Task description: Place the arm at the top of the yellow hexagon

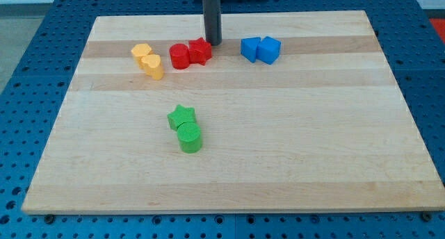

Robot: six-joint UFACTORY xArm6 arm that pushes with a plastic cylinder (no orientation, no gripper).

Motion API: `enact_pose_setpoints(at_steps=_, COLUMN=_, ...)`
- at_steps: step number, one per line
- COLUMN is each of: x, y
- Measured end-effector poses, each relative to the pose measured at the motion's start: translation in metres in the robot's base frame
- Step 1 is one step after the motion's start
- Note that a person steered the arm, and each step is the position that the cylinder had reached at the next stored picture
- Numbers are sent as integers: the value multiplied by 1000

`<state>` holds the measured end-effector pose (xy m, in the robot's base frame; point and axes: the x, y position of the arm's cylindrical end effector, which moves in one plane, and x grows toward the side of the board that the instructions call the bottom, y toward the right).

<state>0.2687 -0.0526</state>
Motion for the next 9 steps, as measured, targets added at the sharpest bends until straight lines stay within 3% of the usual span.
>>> enact_pose_setpoints(at_steps=1, x=-27, y=-84)
enact_pose_setpoints(at_steps=4, x=-26, y=-183)
enact_pose_setpoints(at_steps=9, x=-17, y=-141)
